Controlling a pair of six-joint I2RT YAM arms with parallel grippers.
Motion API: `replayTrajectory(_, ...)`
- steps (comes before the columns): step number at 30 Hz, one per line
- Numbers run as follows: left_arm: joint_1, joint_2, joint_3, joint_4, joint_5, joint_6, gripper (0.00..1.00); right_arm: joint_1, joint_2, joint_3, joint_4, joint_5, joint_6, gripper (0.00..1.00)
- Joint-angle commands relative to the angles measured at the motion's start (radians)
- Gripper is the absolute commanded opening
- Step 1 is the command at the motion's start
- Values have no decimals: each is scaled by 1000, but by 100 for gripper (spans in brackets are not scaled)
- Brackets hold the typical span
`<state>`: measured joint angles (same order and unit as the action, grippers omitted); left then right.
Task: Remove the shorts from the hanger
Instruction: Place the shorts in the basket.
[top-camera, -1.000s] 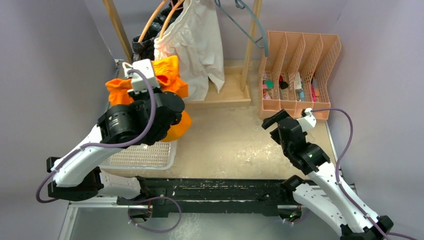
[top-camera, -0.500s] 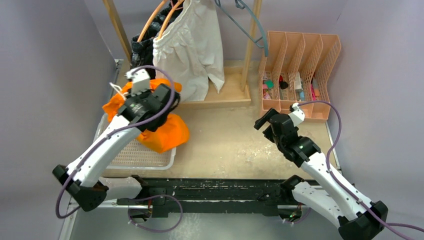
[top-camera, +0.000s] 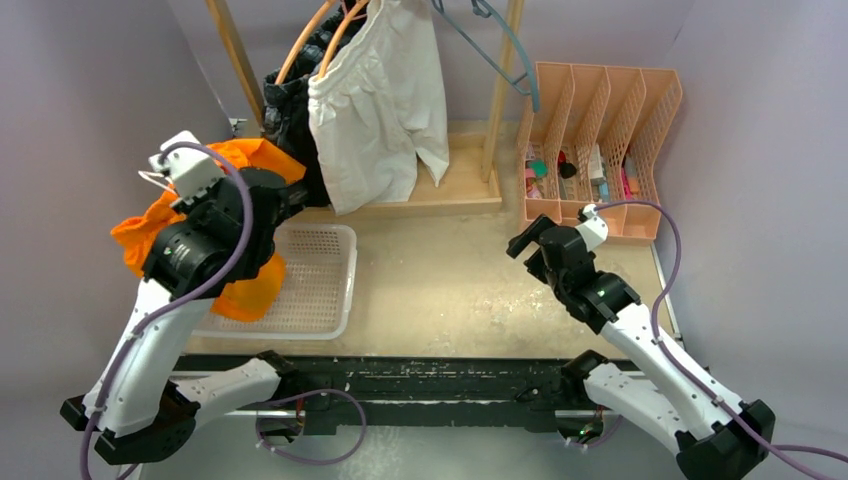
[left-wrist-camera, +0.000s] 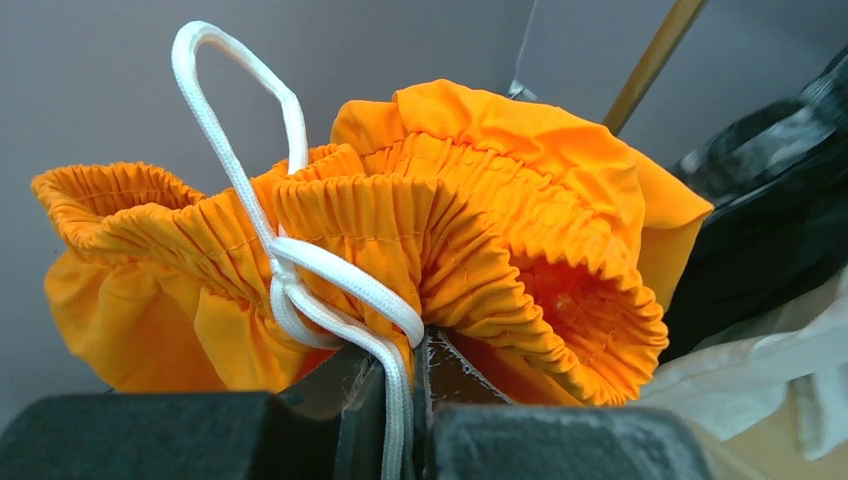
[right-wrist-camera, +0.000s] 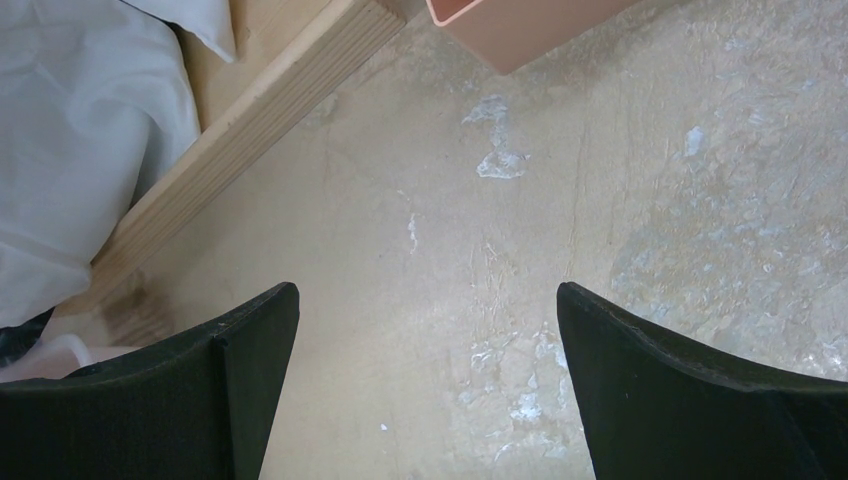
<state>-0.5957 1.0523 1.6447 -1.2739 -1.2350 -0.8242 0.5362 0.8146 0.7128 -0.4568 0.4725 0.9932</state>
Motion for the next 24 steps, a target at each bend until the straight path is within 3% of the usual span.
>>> replayTrajectory(1,4,1,-140,30,20,-16,0,0,3,23,30,-5,3,99)
replayTrajectory(5,4,37,-274,72,68,-71,0,1,4,25,38,-6,-5,99)
replayTrajectory(10,8,-40,-438,190,119,-170,0,0,5,34,8,9,-24,99)
replayTrajectory(14,9,-34,-399,-89,-50,-479,0,1,-14,27,-1,18,-22,99)
replayTrajectory(17,8,-63,-353,-196,-116,-571,0,0,-23,16,13,14,-23,99)
replayTrajectory(19,8,-112,-334,-191,-120,-563,0,0,-19,10,24,10,-20,99)
replayTrajectory(24,8,-234,-324,-50,2,-364,0,0,4,18,26,-2,-17,99)
